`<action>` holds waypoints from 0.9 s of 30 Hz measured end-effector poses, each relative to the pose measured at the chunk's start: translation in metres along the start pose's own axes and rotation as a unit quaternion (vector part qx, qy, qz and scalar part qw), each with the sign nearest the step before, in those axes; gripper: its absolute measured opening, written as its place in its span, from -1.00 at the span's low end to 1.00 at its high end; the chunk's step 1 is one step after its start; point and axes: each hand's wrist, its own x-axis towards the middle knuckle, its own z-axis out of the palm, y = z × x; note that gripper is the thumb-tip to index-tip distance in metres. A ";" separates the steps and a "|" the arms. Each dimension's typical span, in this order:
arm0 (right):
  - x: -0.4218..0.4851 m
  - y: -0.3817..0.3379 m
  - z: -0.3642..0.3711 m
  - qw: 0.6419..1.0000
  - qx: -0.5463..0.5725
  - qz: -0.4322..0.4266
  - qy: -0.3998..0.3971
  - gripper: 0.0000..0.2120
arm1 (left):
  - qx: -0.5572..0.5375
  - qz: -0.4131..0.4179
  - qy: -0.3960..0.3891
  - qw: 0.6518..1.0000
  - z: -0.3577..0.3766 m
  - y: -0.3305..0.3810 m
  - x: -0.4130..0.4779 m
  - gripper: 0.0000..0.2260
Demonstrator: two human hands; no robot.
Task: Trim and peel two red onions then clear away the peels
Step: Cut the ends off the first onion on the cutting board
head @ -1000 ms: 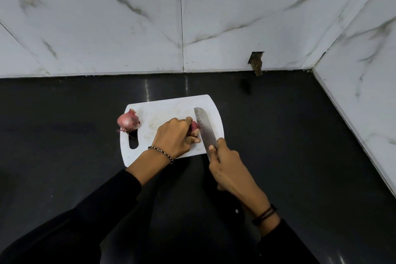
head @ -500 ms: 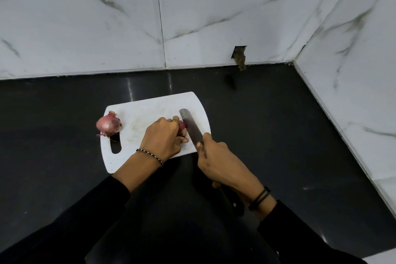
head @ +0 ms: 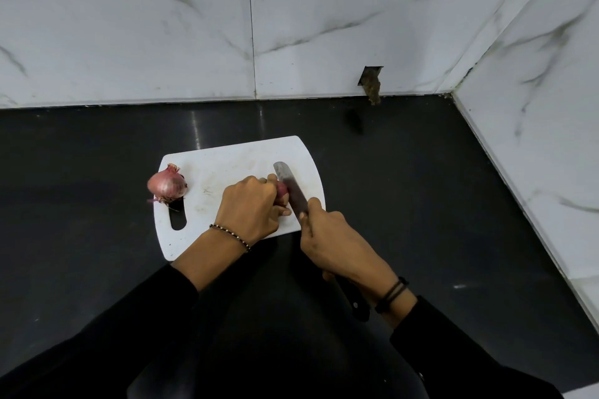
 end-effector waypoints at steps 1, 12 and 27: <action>0.004 -0.002 0.001 1.000 -0.011 -0.002 0.007 -0.90 | -0.003 0.000 -0.002 1.000 0.000 0.000 0.000 -0.74; 0.010 -0.007 0.019 0.996 -0.075 -0.003 0.046 -0.87 | -0.042 0.005 -0.001 0.999 0.002 -0.003 0.001 -0.82; 0.006 -0.012 0.043 0.975 -0.164 -0.018 0.151 -0.78 | -0.085 -0.020 -0.013 0.996 0.002 -0.005 -0.001 -0.84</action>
